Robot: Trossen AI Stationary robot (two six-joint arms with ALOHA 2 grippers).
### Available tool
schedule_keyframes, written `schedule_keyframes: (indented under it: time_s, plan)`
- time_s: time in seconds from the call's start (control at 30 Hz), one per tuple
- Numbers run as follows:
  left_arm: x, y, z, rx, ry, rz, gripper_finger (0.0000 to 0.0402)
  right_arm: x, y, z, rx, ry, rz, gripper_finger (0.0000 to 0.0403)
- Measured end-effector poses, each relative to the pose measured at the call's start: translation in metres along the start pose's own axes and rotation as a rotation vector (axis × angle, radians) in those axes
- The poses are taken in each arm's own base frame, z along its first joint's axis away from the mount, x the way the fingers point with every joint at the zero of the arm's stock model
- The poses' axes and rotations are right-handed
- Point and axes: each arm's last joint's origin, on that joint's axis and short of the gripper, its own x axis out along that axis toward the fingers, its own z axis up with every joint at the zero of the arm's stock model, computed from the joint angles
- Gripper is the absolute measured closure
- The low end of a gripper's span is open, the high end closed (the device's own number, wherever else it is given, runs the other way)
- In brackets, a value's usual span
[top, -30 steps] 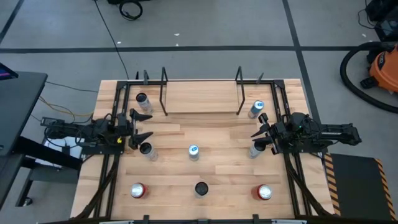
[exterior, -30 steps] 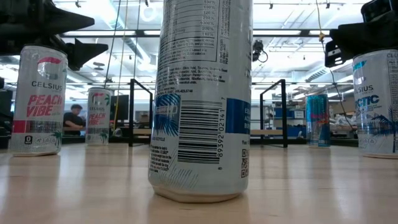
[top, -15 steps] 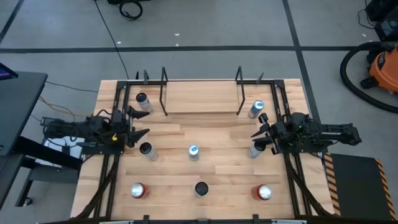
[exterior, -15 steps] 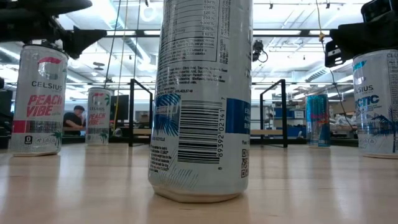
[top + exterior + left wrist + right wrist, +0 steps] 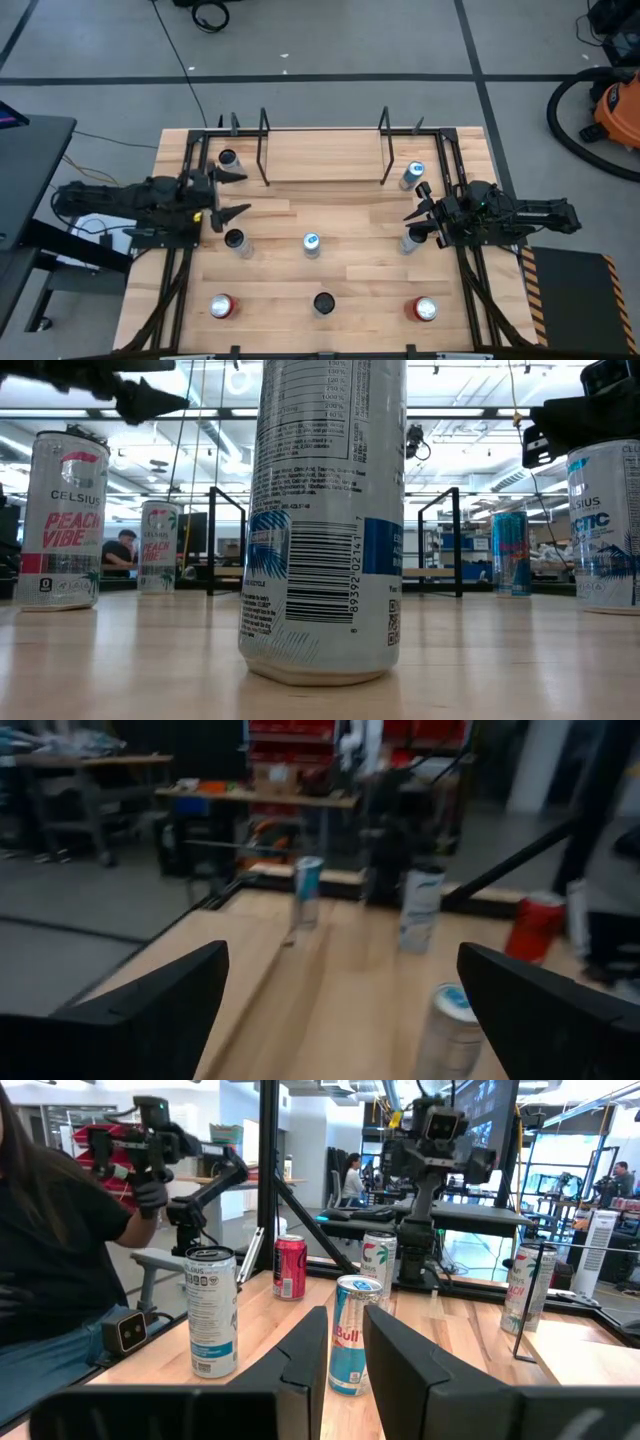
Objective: Place canned beverage on shelf
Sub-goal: Put the top white pink soda can on the shelf
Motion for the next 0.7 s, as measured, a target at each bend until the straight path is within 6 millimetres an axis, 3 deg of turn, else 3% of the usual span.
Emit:
schedule_keyframes:
  time_s: [0.2,0.37,0.7]
  plan:
    - [0.003,0.012,0.031,0.119,0.152,0.204,0.0004,0.000,0.000,0.000,0.000,0.000,0.000,0.0325]
    - [-0.002,0.027,0.047,0.091,0.252,0.378,0.0004,0.000,0.000,0.000,0.000,0.000,0.000,0.0325]
    - [-0.001,0.057,0.040,0.026,0.428,0.651,0.0004,0.000,0.000,0.000,0.000,0.000,0.000,0.0325]
